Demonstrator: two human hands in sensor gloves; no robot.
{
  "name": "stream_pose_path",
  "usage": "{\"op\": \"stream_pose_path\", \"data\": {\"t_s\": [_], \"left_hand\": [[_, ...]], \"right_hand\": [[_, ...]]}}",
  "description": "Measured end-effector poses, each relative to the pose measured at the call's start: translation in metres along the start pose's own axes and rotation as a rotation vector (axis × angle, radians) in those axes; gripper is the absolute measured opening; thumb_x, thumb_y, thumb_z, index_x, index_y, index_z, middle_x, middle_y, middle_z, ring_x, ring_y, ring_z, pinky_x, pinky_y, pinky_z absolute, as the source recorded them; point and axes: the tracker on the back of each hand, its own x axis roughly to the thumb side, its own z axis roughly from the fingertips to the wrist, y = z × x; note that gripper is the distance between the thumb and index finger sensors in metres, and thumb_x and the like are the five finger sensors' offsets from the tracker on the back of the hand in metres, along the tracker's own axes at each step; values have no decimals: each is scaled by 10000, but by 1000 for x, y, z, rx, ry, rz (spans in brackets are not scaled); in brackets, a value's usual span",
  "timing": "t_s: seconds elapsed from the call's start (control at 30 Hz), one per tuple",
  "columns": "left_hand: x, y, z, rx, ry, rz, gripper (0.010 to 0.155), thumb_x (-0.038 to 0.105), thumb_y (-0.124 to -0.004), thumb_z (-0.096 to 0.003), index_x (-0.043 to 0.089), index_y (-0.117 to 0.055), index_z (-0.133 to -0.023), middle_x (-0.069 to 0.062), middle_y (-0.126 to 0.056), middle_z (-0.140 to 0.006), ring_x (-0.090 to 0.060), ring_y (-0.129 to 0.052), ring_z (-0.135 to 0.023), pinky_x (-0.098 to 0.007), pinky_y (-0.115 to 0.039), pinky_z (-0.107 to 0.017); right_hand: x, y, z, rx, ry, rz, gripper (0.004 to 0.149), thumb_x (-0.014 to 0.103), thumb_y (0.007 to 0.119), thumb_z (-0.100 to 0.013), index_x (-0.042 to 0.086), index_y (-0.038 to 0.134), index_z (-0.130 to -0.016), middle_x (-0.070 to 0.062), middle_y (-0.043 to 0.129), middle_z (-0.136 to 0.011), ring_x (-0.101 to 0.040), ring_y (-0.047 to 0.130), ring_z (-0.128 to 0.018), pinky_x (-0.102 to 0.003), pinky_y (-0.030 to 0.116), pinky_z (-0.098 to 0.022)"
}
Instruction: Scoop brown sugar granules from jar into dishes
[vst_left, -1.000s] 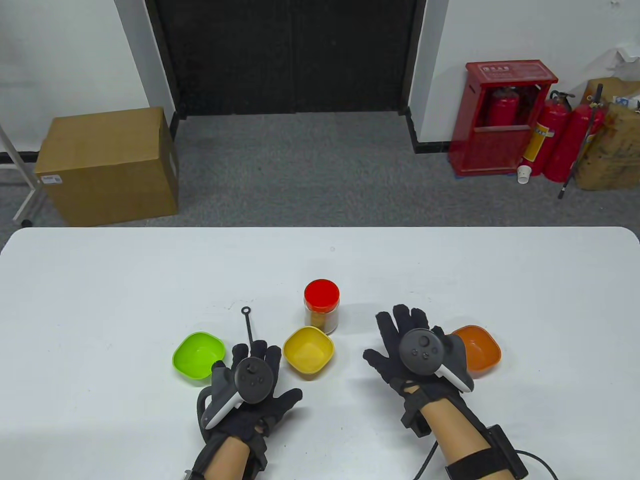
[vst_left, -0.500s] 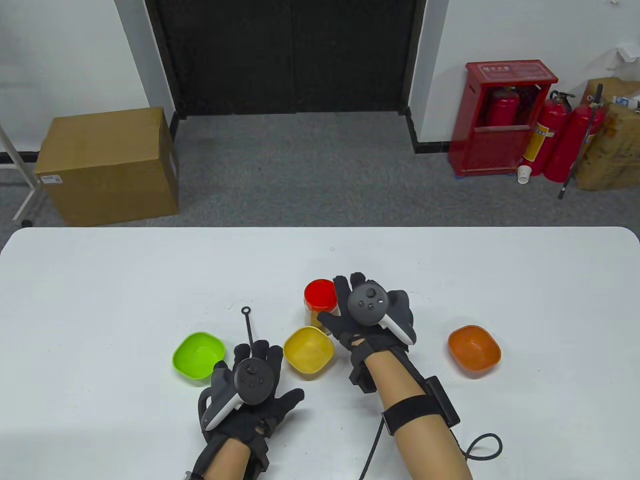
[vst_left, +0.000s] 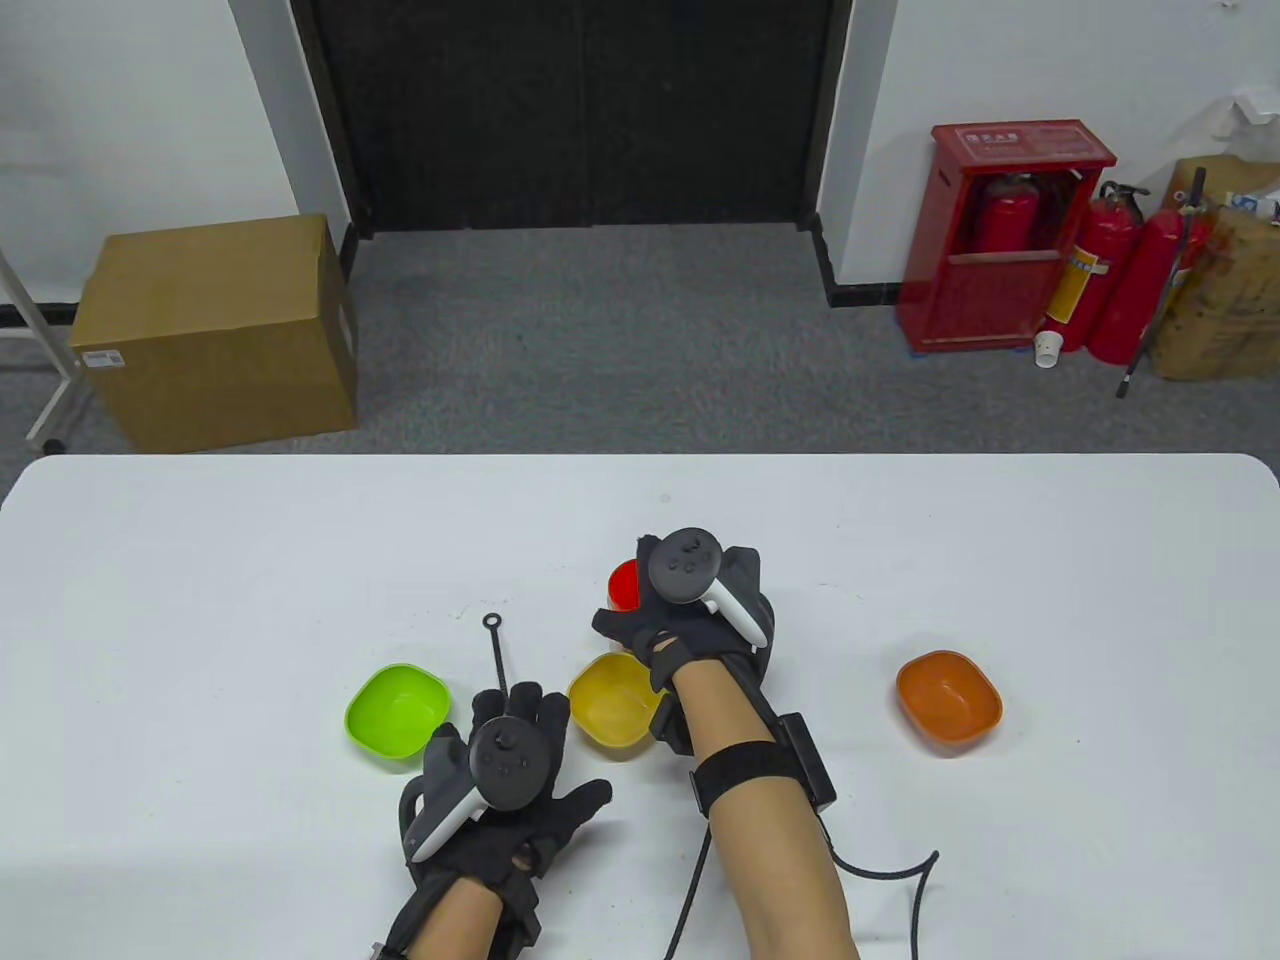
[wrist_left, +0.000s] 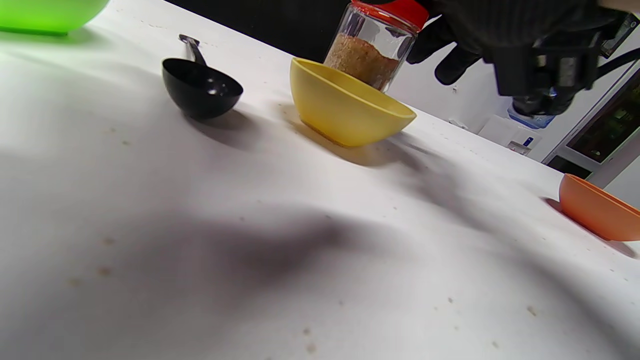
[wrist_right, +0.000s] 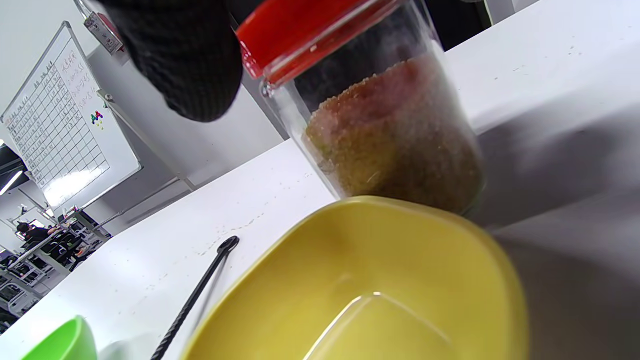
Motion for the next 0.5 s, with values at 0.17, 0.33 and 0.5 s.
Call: {"op": "stream_pose_path", "data": {"t_s": [0.17,0.33,0.5], "left_hand": [[1,-1,1,0,2,-3,945,696,-695,-471,271,-234,-1178,-55,-124,-1271,-423,-69,-1187,-751,-50,-696],[1,-1,1,-1,3,-25,945,695,-698,-472,267,-238,-1179,-54,-127,-1271,-423,-73,-1187,-752,-52,-698],[2,0,1,-4,2,-22,946,695,-699,-472,267,-238,-1179,-52,-127,-1272,-423,-73,-1188,-752,-51,-698]], "right_hand": [[2,2,-2,-54,18,12,937,469,884,-506,91,310,-1143,-377,359,-1133,-674,470,-933,-852,452,-564],[4,3,-2,-123,3,17,911,444,911,-488,64,385,-1128,-414,470,-1068,-634,677,-835,-793,624,-518],[1,2,0,-186,-27,7,898,442,930,-471,35,445,-1108,-417,534,-1041,-634,724,-792,-774,663,-495]]}}
